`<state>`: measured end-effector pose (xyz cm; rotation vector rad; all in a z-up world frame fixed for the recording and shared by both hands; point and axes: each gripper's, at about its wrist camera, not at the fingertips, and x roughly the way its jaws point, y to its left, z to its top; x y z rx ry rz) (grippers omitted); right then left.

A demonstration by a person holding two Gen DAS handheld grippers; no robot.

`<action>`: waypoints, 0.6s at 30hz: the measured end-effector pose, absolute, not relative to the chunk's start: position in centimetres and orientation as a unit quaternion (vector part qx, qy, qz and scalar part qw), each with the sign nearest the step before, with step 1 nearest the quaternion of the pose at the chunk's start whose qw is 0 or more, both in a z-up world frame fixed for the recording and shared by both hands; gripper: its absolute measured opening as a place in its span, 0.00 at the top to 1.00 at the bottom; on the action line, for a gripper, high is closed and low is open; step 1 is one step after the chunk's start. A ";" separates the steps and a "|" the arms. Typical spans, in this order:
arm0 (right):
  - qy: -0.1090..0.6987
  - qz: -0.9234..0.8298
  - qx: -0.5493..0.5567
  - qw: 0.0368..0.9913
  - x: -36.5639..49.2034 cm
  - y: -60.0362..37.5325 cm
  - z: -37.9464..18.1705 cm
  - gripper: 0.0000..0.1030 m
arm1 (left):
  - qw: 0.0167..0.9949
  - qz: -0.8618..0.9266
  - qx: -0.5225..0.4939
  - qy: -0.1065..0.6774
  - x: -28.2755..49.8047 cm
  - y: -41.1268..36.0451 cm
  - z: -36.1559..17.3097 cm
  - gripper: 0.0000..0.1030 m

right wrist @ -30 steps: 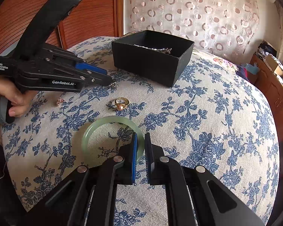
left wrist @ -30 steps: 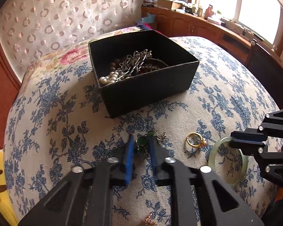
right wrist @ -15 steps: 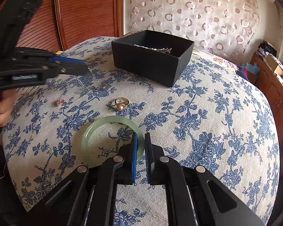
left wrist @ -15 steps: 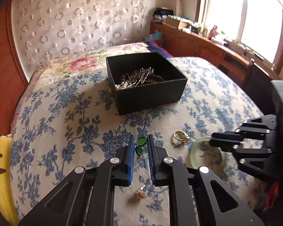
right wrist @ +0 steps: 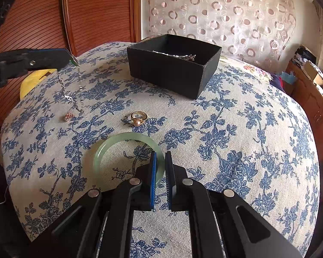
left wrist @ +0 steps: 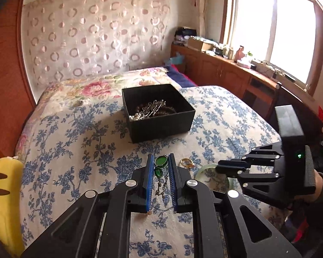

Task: Organize jewelry
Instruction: 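Carry earrings and jade bangle into the black box and open both tools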

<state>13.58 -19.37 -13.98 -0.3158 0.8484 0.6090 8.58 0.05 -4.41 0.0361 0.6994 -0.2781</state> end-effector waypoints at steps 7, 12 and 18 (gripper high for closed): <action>0.407 0.300 -0.146 0.850 13.5 -19.2 -13.9 0.92 | 0.934 -0.135 0.020 0.330 7.9 -0.4 -3.8 0.88; 0.401 0.308 -0.144 0.851 13.1 -19.1 -13.3 0.92 | 0.937 -0.124 0.029 0.326 8.0 -0.4 -3.8 0.88; 0.370 0.297 -0.156 0.866 13.2 -19.4 -11.0 0.92 | 0.939 -0.114 0.029 0.322 8.1 0.0 -3.5 0.88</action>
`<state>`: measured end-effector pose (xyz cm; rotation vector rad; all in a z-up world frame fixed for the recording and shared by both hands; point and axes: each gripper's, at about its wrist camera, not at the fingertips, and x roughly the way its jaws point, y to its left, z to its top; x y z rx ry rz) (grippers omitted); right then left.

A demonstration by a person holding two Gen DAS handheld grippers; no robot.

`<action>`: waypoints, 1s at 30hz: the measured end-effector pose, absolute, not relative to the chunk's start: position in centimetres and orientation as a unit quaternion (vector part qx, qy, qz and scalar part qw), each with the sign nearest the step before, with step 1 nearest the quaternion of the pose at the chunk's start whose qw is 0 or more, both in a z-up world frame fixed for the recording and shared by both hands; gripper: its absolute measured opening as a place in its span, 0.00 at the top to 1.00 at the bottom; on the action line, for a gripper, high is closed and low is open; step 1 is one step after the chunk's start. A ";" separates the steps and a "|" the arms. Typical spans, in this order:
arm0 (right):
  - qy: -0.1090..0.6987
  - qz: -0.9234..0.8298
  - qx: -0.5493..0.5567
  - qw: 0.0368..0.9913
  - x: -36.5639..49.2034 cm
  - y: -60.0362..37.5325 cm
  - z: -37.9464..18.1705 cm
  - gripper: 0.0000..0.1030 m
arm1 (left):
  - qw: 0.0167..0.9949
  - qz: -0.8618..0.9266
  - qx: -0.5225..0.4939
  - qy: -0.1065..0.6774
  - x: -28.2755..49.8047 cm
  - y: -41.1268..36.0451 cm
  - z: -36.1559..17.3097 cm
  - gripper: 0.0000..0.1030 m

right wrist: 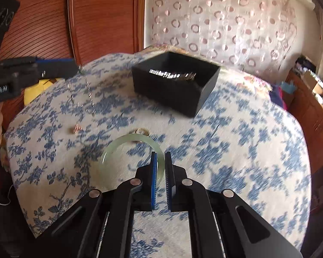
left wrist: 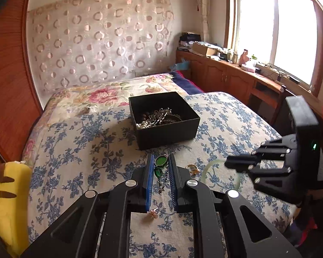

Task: Organize jewelry
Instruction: 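Carry earrings and jade bangle into the black box and open both tools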

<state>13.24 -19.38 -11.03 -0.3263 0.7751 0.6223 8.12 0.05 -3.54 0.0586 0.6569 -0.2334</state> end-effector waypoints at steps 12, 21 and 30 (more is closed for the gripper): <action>0.329 0.283 -0.171 0.885 18.1 -19.5 -6.9 0.92 | 0.943 -0.110 0.023 0.315 10.1 0.7 -2.9 0.88; 0.322 0.282 -0.162 0.889 24.1 -18.5 -5.8 0.92 | 0.944 -0.110 0.023 0.310 13.0 0.9 -1.3 0.88; 0.324 0.297 -0.155 0.885 27.5 -16.5 -7.3 0.92 | 0.946 -0.108 0.027 0.304 16.6 0.5 0.2 0.88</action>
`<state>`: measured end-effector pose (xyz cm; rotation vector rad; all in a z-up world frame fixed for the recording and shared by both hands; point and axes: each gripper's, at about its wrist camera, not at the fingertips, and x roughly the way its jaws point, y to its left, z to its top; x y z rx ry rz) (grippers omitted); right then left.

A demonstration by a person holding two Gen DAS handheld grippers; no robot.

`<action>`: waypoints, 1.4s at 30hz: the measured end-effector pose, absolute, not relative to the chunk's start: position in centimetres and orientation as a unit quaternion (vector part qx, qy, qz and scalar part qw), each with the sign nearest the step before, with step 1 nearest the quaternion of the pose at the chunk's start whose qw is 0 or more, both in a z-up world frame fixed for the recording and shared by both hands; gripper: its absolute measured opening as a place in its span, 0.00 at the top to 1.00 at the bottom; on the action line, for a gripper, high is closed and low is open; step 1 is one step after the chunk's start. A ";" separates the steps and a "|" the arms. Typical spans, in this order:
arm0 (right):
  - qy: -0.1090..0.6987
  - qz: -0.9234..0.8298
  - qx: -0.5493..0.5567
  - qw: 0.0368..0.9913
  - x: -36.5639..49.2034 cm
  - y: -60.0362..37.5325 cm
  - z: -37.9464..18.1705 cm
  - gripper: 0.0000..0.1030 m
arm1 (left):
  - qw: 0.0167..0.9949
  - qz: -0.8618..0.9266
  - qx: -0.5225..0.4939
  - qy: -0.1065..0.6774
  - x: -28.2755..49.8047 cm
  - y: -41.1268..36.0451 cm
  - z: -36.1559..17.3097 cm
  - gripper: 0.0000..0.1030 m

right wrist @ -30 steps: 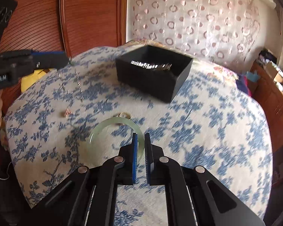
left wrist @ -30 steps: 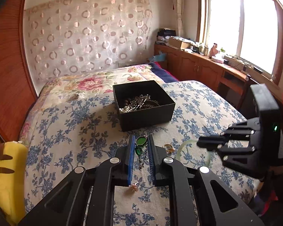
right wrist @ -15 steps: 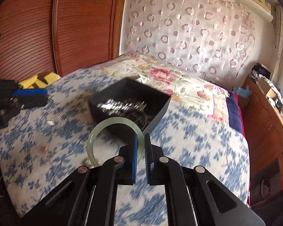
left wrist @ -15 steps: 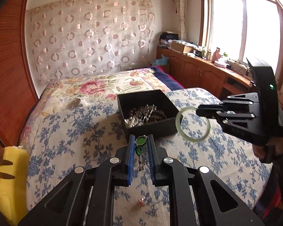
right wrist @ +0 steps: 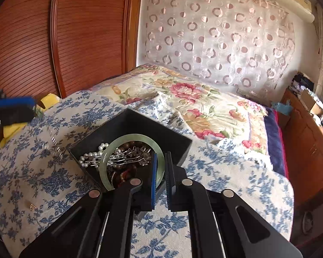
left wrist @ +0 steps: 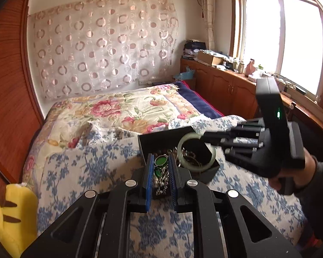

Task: Organize jewelry
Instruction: 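Carry earrings and jade bangle into the black box and open both tools, then reach down and grasp the gold ring with the right tool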

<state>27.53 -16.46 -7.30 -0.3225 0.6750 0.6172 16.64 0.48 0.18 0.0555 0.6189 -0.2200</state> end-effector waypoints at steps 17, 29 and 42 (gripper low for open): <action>0.343 0.318 -0.138 0.873 27.2 -17.1 -8.0 0.87 | 0.938 -0.118 0.047 0.322 24.3 -1.5 -1.5 0.88; 0.334 0.298 -0.126 0.885 26.9 -18.9 -7.7 0.86 | 0.933 -0.122 0.050 0.336 25.9 -2.1 -2.6 0.88; 0.328 0.280 -0.114 0.895 24.6 -20.0 -7.1 0.86 | 0.936 -0.114 0.048 0.328 23.4 -1.7 -3.3 0.25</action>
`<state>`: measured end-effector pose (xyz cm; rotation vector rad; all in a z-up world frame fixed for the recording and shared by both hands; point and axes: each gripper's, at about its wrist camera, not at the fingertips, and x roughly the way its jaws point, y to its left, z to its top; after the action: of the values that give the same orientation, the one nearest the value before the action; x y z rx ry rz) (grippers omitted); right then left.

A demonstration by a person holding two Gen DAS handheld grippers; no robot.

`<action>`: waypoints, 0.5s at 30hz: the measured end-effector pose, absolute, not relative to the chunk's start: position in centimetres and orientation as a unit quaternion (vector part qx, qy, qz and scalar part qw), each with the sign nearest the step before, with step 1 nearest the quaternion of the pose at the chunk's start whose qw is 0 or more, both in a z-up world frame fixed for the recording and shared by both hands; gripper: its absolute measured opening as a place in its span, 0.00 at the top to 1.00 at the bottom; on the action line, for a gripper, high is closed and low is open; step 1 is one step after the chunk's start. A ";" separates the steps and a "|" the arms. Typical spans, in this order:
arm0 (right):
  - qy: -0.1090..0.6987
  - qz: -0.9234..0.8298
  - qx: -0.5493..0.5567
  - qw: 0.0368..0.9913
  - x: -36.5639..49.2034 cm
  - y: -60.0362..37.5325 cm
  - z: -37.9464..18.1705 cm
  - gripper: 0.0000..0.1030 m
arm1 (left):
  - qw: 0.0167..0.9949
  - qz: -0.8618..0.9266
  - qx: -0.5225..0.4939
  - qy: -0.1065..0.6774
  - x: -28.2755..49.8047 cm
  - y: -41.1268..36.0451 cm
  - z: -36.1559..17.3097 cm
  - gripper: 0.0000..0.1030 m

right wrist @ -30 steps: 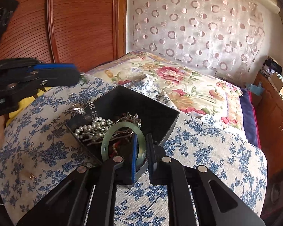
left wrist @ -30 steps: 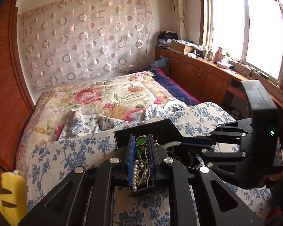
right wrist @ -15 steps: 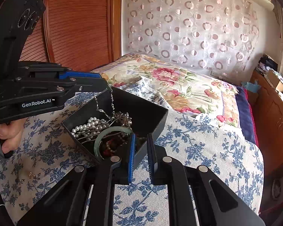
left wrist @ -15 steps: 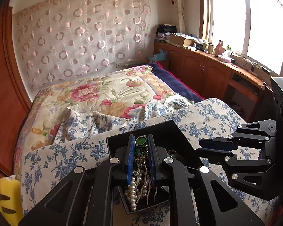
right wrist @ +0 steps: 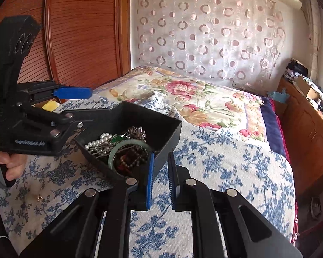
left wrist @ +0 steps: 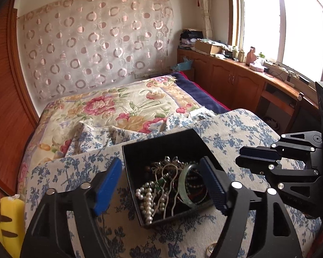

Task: Organize jewelry
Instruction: 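Reach down and grasp the gold ring with the right tool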

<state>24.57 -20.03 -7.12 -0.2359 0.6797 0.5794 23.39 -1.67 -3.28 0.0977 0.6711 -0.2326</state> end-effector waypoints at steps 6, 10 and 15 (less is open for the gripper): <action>0.326 0.279 -0.108 0.897 22.2 -20.4 -7.4 0.75 | 0.934 -0.105 0.045 0.339 20.8 -1.0 -4.4 0.16; 0.333 0.284 -0.111 0.892 20.5 -20.0 -8.2 0.66 | 0.933 -0.096 0.038 0.345 18.5 0.0 -5.2 0.15; 0.352 0.308 -0.118 0.876 18.8 -18.7 -9.5 0.66 | 0.928 -0.088 0.019 0.361 15.7 1.6 -6.7 0.14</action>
<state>18.81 -18.71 -9.49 -0.2461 0.7338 0.6420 15.65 1.64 -6.72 0.0384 0.7399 -0.1805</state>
